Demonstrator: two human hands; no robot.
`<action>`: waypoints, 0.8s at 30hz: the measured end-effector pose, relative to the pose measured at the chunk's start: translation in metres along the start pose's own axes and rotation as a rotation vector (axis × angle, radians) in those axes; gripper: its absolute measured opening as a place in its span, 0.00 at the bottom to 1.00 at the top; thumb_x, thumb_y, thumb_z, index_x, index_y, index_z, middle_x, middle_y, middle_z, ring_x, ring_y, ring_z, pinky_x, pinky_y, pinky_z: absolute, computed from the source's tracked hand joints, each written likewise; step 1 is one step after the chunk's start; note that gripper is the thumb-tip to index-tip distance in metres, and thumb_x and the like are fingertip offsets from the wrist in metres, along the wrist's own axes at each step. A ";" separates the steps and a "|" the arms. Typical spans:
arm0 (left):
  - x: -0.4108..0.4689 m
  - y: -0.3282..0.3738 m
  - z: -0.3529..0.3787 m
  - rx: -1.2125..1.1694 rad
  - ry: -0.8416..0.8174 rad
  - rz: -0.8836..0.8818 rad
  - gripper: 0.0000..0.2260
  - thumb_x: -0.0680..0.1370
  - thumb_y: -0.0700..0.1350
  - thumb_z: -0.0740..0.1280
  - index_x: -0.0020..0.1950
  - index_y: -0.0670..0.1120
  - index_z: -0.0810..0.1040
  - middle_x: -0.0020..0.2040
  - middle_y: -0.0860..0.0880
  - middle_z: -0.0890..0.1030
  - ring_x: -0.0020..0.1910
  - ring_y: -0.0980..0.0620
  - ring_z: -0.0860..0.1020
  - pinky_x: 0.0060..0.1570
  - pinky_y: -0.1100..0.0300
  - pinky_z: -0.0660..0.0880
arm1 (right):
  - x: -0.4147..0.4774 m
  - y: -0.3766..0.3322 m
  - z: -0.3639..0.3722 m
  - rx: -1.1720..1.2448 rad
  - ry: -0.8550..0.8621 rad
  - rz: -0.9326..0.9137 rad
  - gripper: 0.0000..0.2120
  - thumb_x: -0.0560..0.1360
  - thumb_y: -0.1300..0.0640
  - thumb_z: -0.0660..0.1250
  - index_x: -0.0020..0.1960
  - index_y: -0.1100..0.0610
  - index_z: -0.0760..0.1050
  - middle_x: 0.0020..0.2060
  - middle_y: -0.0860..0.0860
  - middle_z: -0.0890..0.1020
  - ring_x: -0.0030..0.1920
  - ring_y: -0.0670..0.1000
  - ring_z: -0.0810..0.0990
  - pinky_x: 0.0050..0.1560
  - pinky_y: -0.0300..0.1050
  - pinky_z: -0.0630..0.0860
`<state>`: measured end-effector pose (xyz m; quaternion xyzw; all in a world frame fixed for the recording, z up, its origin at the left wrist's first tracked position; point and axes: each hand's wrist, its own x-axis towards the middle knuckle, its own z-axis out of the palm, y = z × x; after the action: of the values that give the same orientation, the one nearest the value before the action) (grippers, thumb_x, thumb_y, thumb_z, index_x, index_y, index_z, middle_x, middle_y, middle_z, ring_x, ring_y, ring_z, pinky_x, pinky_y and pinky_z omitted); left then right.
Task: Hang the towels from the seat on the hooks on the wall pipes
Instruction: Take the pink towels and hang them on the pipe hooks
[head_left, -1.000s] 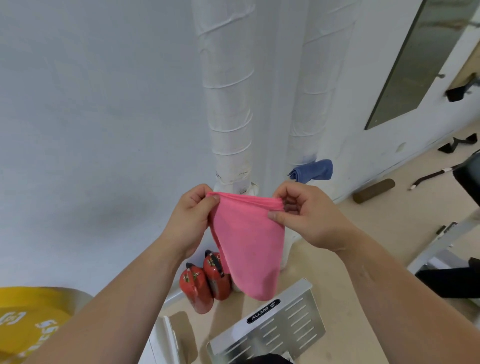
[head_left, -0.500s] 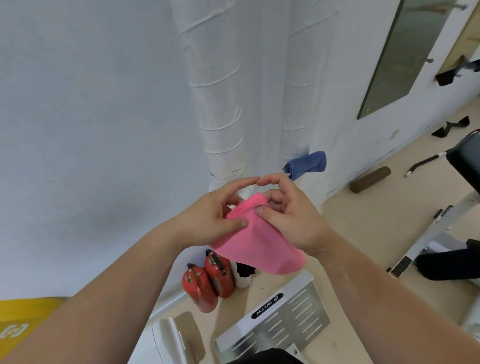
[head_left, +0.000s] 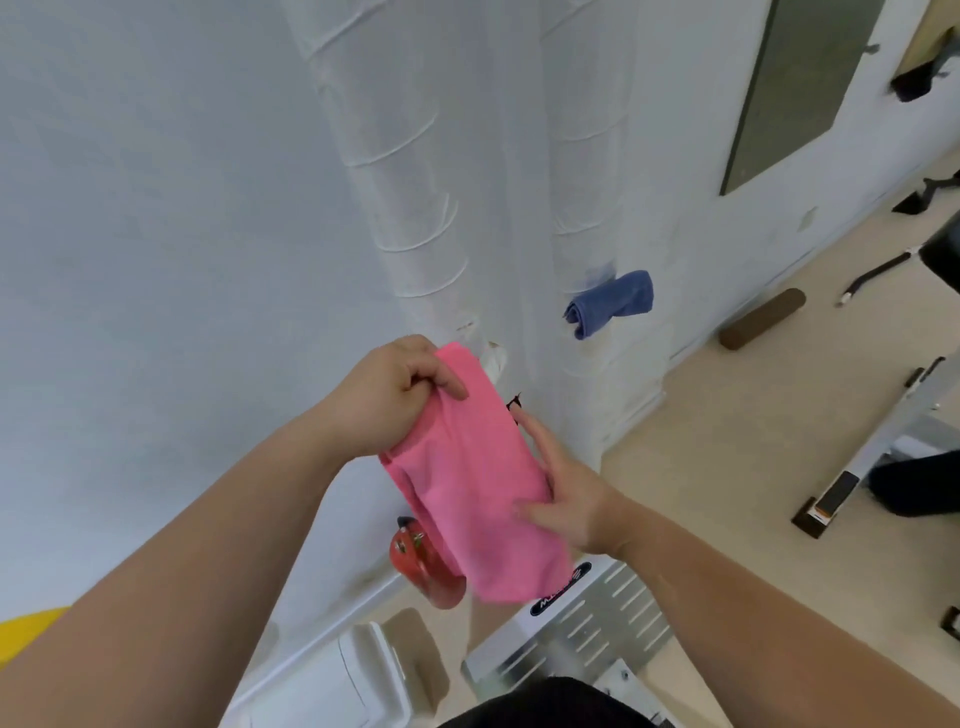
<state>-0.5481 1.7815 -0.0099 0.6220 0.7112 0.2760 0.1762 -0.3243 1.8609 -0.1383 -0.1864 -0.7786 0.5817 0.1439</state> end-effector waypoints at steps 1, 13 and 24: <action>0.000 -0.009 -0.002 0.031 0.025 -0.024 0.23 0.75 0.27 0.58 0.47 0.51 0.87 0.51 0.51 0.78 0.50 0.59 0.77 0.51 0.75 0.68 | -0.001 0.001 -0.001 -0.004 0.024 -0.015 0.44 0.76 0.67 0.69 0.78 0.37 0.48 0.75 0.31 0.58 0.71 0.27 0.62 0.70 0.28 0.63; -0.024 -0.054 -0.008 -0.284 0.363 -0.395 0.22 0.79 0.31 0.57 0.49 0.51 0.86 0.57 0.56 0.80 0.56 0.58 0.76 0.52 0.66 0.72 | -0.005 0.014 -0.034 -0.147 -0.021 0.195 0.17 0.71 0.66 0.71 0.53 0.48 0.85 0.48 0.50 0.85 0.39 0.47 0.79 0.42 0.41 0.75; -0.054 -0.069 0.032 -0.478 0.382 -0.504 0.13 0.75 0.33 0.71 0.50 0.51 0.87 0.60 0.47 0.81 0.55 0.46 0.80 0.47 0.55 0.77 | -0.007 0.022 -0.040 0.495 0.508 0.323 0.23 0.79 0.71 0.56 0.37 0.54 0.83 0.44 0.58 0.82 0.47 0.58 0.75 0.45 0.51 0.72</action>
<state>-0.5741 1.7288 -0.0826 0.3068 0.7773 0.4926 0.2428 -0.2972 1.8976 -0.1485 -0.4042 -0.5151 0.7024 0.2794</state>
